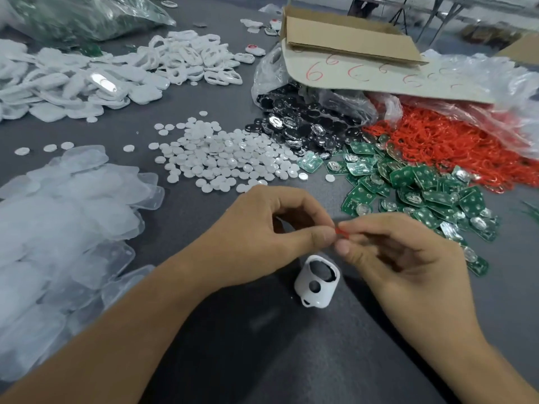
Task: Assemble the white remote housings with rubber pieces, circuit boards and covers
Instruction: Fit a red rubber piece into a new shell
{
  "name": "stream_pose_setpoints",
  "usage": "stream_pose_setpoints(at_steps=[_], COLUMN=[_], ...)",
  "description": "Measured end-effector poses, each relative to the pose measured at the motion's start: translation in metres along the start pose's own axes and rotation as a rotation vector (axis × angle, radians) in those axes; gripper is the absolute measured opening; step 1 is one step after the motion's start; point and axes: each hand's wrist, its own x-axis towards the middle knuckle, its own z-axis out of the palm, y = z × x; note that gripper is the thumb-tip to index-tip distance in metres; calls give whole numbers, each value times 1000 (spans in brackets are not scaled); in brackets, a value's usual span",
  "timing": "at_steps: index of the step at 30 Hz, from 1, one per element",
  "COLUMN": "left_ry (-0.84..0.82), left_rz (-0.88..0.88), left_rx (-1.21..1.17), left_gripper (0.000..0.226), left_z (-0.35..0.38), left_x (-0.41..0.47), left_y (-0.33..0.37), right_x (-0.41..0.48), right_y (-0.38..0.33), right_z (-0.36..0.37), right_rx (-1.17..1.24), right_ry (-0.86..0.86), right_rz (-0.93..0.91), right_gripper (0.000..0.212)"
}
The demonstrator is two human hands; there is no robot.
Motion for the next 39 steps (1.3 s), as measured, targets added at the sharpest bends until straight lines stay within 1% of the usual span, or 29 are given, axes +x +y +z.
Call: stream_pose_setpoints(at_steps=[2, 4, 6, 8, 10, 12, 14, 15, 17, 19, 21, 30, 35, 39], left_ry=[20, 9, 10, 10, -24, -114, -250, -311, -366, -340, -302, -283, -278, -275], left_rz=[-29, -57, -66, -64, -64, -76, -88, -90, -76, -54, -54, -88, -98, -98], left_rx=[-2, -12, -17, -6, 7, 33, 120, 157, 220, 280, 301, 311, 316, 319], left_gripper=[2, 2, 2, 3, 12, 38, 69, 80, 93, 96, 95, 92, 92, 92], left_z=[0, 0, 1, -1, -4, -11, -17, -18, -15, -11, -8, -7, -6, -6], left_x=[1, 1, 0, 0, 0, -1, -3, -5, -6, -6, -6, -7, -6, -5], left_y=[1, 2, 3, 5, 5, 4, 2, 2, 0, 0, 1, 3, 3, 2], right_x=[0, 0, 0, -1, -3, -4, -4, -3, -2, -1, -1, -2, -2, 2], right_y=[-3, -6, -9, -10, -10, -10, -10, -10, -10, -13, -16, -23, -24, -21], right_z=[0, 0, -1, 0, 0, -2, -6, -8, -11, -11, -9, -5, -3, -1], right_rx=[-237, -378, -408, -415, -394, -317, -246, -196, -98, -79, -95, -128, -80, 11], right_ry=[-11, 15, 29, 13, 0, -23, -62, -88, -153, -236, -288, -315, -282, -297], right_rz=[-187, -298, -320, -310, -261, -147, -19, 58, 201, 282, 317, 345, 388, 463], right_gripper=[19, 17, 14, 16, 22, 27, 29, 29, 25, 21, 21, 21, 23, 25])
